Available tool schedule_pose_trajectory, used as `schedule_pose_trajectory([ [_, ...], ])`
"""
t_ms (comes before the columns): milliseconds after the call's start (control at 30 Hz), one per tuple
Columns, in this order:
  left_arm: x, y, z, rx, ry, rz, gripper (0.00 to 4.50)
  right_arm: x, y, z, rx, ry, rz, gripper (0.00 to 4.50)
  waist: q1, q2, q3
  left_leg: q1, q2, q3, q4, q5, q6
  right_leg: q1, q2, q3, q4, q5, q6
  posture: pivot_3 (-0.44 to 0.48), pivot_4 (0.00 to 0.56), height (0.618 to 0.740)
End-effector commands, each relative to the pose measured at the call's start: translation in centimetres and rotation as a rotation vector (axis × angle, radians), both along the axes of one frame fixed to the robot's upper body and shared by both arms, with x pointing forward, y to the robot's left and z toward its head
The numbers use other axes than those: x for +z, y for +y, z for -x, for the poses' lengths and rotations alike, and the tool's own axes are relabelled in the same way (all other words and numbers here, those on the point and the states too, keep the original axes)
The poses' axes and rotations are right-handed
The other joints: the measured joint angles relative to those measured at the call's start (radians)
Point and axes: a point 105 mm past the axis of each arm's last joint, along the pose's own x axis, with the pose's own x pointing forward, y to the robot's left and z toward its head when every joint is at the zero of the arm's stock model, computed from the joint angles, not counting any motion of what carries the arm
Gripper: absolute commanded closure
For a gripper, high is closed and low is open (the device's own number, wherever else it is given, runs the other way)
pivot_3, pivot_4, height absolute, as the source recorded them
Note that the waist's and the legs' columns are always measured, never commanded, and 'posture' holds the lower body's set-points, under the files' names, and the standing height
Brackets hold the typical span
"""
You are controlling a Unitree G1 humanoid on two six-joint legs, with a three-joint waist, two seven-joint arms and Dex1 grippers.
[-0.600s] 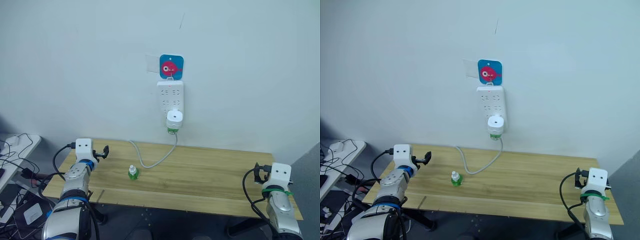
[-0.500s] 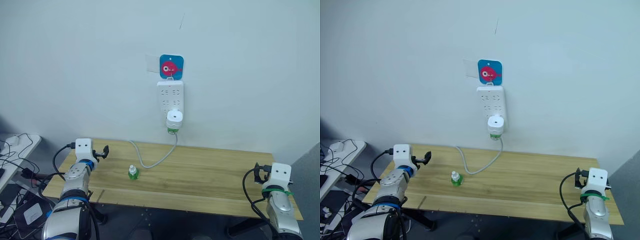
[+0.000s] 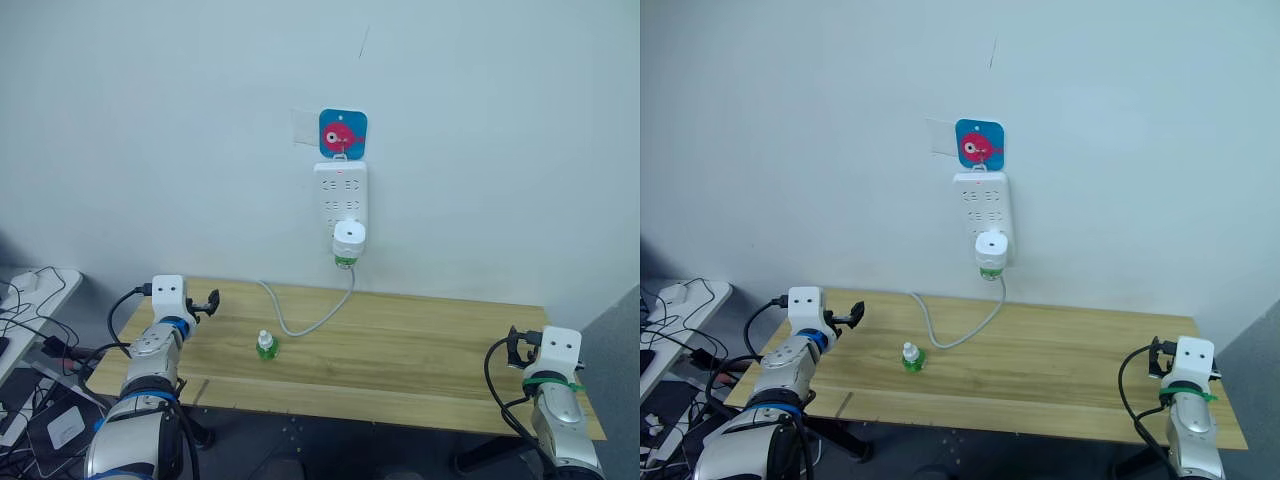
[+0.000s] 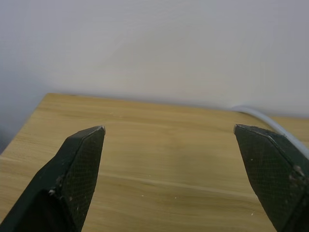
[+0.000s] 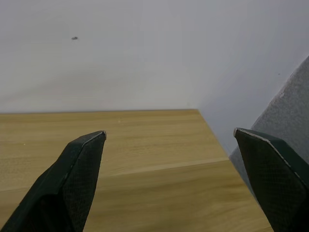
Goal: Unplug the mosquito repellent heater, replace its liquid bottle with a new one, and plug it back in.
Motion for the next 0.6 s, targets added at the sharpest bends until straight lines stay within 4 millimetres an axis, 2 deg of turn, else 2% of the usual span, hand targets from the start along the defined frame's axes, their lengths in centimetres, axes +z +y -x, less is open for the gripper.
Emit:
schedule_pose_trajectory([
  [33,2.4,0.8,-0.7,-0.011,-0.082,-0.013,0.0,2.0,0.7,-0.7,0.031,-0.066,0.031,0.05,0.0,0.0,0.0,0.0,0.0,0.0,0.0,0.0,0.0,0.0,0.0,0.0,0.0,0.0,0.0,0.194,0.02,0.74],
  [167,3.9,0.6,-0.9,-0.086,-0.133,0.0,0.0,3.2,3.3,-1.0,0.13,-0.082,0.031,0.05,-0.003,0.003,0.002,0.0,0.0,0.0,0.0,0.0,0.0,0.0,0.0,0.0,0.0,0.0,0.0,0.182,0.035,0.74],
  [267,6.2,-0.5,-1.1,-0.248,-0.192,0.008,0.0,5.1,7.3,-1.2,0.3,-0.103,0.03,0.05,-0.005,0.006,0.005,0.0,0.001,0.0,0.0,0.0,0.0,0.0,0.0,0.0,0.0,0.0,0.0,0.18,0.046,0.74],
  [333,8.4,-2.6,-0.7,-0.471,-0.226,-0.019,0.0,6.8,10.8,-1.0,0.425,-0.128,-0.004,0.05,-0.008,0.008,0.011,0.0,0.001,0.0,0.0,0.0,0.0,0.0,0.001,0.0,0.0,0.0,0.0,0.184,0.074,0.74],
  [433,10.6,-5.1,0.1,-0.695,-0.232,-0.067,0.0,8.9,14.6,-0.7,0.566,-0.15,-0.033,0.05,-0.013,0.014,0.022,-0.001,0.002,-0.001,0.0,0.0,0.0,0.0,0.001,0.0,0.0,-0.001,0.0,0.19,0.095,0.74],
  [567,13.2,-7.4,0.4,-0.856,-0.257,-0.099,0.0,11.1,17.8,-0.8,0.681,-0.177,-0.049,0.05,-0.013,0.019,0.045,-0.001,0.001,-0.003,0.006,0.0,0.0,0.002,0.001,-0.001,0.0,-0.002,0.001,0.194,0.121,0.74],
  [600,14.0,-8.4,0.5,-0.91,-0.264,-0.094,0.0,11.8,18.6,-1.0,0.709,-0.191,-0.054,0.05,-0.013,0.019,0.053,-0.001,0.001,-0.003,0.007,0.0,0.0,0.002,0.001,-0.001,0.0,-0.004,0.005,0.196,0.129,0.74],
])
